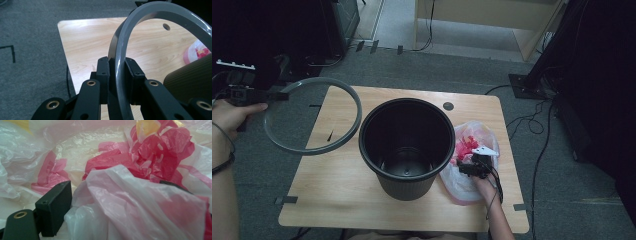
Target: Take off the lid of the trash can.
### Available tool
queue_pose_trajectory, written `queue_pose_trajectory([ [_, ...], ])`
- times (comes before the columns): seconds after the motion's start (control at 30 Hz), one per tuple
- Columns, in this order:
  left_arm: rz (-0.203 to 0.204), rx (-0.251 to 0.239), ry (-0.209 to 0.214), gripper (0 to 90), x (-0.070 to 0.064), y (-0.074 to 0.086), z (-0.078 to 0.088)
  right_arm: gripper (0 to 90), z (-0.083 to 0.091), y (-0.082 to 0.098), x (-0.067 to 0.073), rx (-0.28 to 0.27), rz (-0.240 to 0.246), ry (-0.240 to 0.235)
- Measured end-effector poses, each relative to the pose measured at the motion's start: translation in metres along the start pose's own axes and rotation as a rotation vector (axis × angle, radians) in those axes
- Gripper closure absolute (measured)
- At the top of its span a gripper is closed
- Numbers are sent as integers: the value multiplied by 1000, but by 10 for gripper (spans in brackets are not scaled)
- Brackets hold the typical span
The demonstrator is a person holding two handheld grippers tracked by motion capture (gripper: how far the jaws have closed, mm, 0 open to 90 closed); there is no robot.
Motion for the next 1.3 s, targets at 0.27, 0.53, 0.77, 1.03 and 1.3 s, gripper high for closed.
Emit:
queue_pose_trajectory([
  [0.27, 10, 29, 21, 765, 2, 14, -21, 138, 2, 1, -3, 22, 20, -10],
  [0.53, 18, 48, 46, 765, 1, 25, -39, 138, 3, 2, -6, 25, 16, -11],
  [0.77, 11, 69, 71, 765, -3, 34, -58, 138, 5, 3, -10, 28, 4, -11],
  [1.03, 27, 81, 96, 765, -4, 44, -74, 138, 6, 3, -13, 30, -2, -11],
  [1.3, 34, 80, 107, 765, -7, 47, -80, 138, 6, 3, -15, 30, -12, -4],
])
Point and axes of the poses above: each handheld gripper's, and its own axes: z roughly backward along the jaws, y roughly out of its underside, x roughly to its left, the point moved 8 cm from there along -z, roughly forward along the jaws, and after that the axes turned 4 degrees about z, right-handed, at the moved point
